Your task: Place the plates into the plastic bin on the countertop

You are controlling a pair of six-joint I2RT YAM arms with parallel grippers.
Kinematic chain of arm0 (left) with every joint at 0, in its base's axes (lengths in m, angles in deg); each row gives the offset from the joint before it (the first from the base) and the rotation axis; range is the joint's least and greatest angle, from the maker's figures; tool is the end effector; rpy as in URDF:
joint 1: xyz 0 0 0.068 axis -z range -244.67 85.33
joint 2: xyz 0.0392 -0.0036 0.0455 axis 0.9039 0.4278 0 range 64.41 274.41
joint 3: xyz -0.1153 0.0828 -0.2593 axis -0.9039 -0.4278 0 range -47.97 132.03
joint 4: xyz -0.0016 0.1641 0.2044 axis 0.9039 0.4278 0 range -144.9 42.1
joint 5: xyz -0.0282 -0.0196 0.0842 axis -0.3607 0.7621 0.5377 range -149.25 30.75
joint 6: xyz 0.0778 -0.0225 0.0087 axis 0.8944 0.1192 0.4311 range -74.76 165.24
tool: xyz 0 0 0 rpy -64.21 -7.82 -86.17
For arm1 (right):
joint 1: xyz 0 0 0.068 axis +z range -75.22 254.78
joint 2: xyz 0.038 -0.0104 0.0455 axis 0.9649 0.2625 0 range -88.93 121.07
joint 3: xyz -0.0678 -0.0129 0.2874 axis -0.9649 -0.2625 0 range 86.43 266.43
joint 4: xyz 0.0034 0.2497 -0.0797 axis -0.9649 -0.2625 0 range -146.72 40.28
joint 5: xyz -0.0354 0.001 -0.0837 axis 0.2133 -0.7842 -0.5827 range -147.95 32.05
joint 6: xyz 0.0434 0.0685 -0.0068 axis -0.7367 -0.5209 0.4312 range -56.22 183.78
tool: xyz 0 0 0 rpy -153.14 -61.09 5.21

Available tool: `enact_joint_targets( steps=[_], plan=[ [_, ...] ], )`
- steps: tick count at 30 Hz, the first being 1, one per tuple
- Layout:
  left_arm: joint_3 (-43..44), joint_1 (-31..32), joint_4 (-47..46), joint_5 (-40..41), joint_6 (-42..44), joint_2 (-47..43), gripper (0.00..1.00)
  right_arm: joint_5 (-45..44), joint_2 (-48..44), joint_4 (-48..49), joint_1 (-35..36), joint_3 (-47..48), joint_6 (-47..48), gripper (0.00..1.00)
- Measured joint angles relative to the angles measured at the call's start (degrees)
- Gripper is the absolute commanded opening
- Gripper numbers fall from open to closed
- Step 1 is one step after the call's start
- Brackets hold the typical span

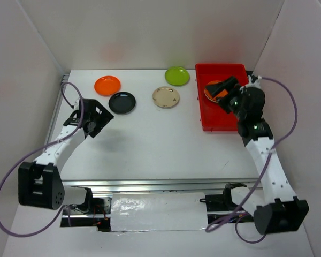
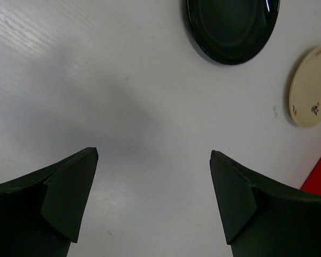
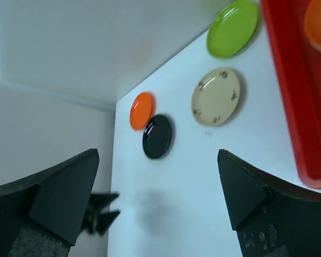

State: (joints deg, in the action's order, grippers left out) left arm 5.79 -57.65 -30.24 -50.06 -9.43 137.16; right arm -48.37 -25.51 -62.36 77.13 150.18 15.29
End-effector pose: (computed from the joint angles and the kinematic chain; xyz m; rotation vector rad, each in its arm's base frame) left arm 0.2898 -0.0244 0.2655 -1.0217 2.1135 -0.3530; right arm 0.2763 0.0232 0.4013 0.6093 1.7487 0.7785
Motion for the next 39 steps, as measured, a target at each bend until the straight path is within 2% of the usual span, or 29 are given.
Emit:
enact_joint_targets(
  steps=[6, 9, 10, 12, 15, 18, 19, 22, 24, 25, 26, 30, 34, 36, 39],
  plan=[
    [-2.0, -3.3, -16.1, -3.9, -3.1, 12.9, 0.99, 7.5, -14.3, 4.1, 6.3, -20.8, -1.5, 1.0],
    [-1.3, -4.3, -23.7, -5.7, -3.7, 20.7, 0.97, 11.6, -18.0, 5.3, 10.3, -26.1, -2.6, 1.0],
    [-0.8, -4.7, -25.8, -6.4, -3.8, 23.4, 0.93, 12.6, -19.4, 5.8, 11.8, -27.1, -2.7, 1.0],
    [0.6, -5.4, -29.1, -7.4, -4.0, 28.1, 0.9, 14.1, -22.3, 6.4, 14.5, -27.7, -2.8, 1.0],
    [6.0, -6.1, -32.1, -8.8, -3.5, 33.2, 0.78, 15.1, -26.4, 7.2, 17.6, -27.7, -2.6, 1.0],
    [11.8, -6.5, -33.3, -9.3, -2.4, 39.0, 0.53, 15.0, -30.3, 7.4, 19.7, -28.1, -2.7, 1.0],
    [13.0, -6.5, -33.2, -9.2, -2.4, 40.2, 0.41, 14.8, -31.6, 7.3, 20.2, -28.4, -2.7, 1.0],
    [15.1, -6.4, -33.0, -9.6, -2.7, 42.7, 0.33, 14.1, -34.9, 6.3, 21.0, -28.7, -2.8, 1.0],
    [15.0, -6.4, -32.8, -9.6, -2.9, 42.8, 0.2, 13.6, -36.8, 5.5, 21.3, -28.7, -2.9, 1.0],
    [14.8, -6.4, -32.9, -9.7, -3.2, 42.8, 0.07, 13.3, -37.6, 4.9, 21.4, -28.7, -2.9, 1.0],
    [14.5, -6.4, -33.3, -9.6, -4.1, 42.8, 0.0, 13.0, -38.4, 4.1, 21.6, -28.5, -2.8, 1.0],
    [12.9, -6.1, -33.6, -8.5, -5.1, 41.0, 0.0, 10.5, -39.7, 1.0, 22.3, -27.0, -2.0, 1.0],
    [7.4, -2.7, -26.0, -2.4, -3.9, 30.6, 0.0, 6.4, -36.7, 0.5, 22.7, -26.2, -0.6, 1.0],
    [7.0, 0.9, -19.6, 0.8, -2.2, 23.5, 0.0, 4.2, -31.1, 1.3, 22.9, -25.9, 0.3, 1.0],
    [8.1, 6.6, -15.1, 1.4, 0.7, 13.9, 0.0, 2.1, -19.5, 4.1, 23.0, -25.7, 1.6, 1.0]
  ],
)
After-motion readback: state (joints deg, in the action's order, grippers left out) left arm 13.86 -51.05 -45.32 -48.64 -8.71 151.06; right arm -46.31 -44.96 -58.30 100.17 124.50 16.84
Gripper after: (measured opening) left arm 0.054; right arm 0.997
